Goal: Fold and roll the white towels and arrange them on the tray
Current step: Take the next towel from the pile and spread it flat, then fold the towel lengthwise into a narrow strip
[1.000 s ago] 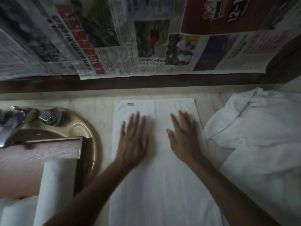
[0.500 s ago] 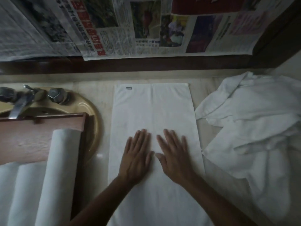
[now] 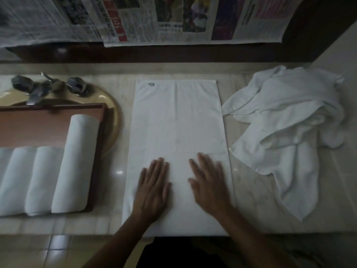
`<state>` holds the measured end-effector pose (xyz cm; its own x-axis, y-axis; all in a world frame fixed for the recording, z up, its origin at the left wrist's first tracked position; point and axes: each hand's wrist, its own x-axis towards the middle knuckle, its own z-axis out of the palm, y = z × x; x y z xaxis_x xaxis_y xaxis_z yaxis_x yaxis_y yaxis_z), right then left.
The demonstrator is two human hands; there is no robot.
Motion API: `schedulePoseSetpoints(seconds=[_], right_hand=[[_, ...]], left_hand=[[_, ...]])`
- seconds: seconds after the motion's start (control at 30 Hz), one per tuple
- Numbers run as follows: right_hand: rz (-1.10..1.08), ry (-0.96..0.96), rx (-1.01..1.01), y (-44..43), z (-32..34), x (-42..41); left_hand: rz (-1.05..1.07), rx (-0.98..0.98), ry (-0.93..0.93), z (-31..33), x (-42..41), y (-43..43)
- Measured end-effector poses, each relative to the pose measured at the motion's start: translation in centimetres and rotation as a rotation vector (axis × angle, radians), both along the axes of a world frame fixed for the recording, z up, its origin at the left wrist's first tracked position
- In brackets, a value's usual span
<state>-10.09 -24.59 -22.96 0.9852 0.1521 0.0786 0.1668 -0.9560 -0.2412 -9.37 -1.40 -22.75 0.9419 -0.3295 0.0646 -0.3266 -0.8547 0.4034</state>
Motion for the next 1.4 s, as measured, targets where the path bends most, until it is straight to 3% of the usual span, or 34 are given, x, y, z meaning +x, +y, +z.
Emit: schedulePoseSetpoints(seconds=[0.17, 0.27, 0.4, 0.53, 0.83, 1.17, 1.4], right_hand=[[-0.220, -0.065, -0.065, -10.0, 0.0, 1.1], [-0.263, -0.052, -0.012, -6.6, 0.6, -1.4], [-0.055, 0.113, -0.025, 2.5, 1.0, -4.8], [-0.093, 0.110, -0.039, 0.7, 0.8, -3.2], [-0.115, 0.134, -0.105, 0.4, 0.6, -3.8], [-0.141, 0.113, -0.001, 1.5, 1.1, -5.0], [-0.195, -0.018, 0.148, -1.3, 3.1, 1.6]], left_hand=[[0.155, 0.110, -0.057, -0.2, -2.0, 7.8], [0.178, 0.060, -0.051, 0.8, -3.3, 5.4], [0.015, 0.011, 0.064, 0.9, -3.9, -0.3], [-0.014, 0.095, 0.079, 0.2, -3.4, 1.4], [-0.005, 0.076, 0.078, 0.2, -4.6, 3.2], [-0.008, 0.072, 0.115, 0.6, -5.8, 4.0], [0.085, 0.028, 0.116, 3.8, -3.9, -0.7]])
